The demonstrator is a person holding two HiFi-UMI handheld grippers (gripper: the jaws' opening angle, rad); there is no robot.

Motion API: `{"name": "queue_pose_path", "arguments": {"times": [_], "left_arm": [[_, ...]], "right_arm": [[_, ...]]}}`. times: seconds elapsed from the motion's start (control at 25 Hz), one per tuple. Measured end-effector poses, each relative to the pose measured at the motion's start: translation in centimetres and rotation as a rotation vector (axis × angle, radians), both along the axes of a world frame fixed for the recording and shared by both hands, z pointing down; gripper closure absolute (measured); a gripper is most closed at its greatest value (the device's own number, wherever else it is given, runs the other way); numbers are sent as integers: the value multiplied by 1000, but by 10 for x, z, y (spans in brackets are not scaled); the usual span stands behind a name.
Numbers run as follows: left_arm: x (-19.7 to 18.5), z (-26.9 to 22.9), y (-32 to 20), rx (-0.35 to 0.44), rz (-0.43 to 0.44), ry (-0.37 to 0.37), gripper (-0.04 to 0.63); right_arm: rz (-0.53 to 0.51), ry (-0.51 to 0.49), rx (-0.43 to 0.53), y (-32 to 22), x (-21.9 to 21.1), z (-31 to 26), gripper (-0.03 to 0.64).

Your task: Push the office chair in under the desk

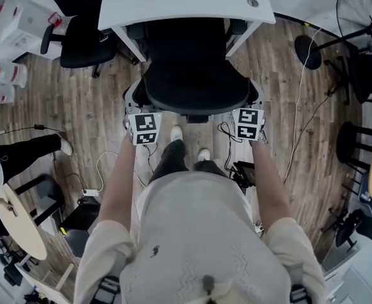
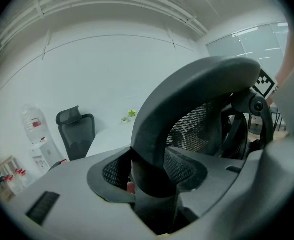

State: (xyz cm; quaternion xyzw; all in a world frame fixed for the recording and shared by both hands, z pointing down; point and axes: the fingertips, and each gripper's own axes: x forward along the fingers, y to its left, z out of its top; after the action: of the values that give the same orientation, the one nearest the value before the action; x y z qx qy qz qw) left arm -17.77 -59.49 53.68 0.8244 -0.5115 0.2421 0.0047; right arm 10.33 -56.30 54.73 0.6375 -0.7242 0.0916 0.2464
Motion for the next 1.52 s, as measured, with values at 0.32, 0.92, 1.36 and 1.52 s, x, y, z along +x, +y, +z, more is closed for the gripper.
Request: {"name": "queue_pose_path", "arguments": {"times": [0.32,0.92,1.36,1.52], "left_arm": [[-16,1,-11,1,17,2,376],[-26,-1,-24,13,19,3,376],[-24,-1,-24,11,16,-1,376],[-22,-2,-25,13,11,-1,376]], "right_arm": [[15,6,2,-6,-16,1,380],[20,15,7,-19,-27,0,380],[23,17,13,-21,-25,0,380],[20,28,18,-23,-24,-2,380]]}}
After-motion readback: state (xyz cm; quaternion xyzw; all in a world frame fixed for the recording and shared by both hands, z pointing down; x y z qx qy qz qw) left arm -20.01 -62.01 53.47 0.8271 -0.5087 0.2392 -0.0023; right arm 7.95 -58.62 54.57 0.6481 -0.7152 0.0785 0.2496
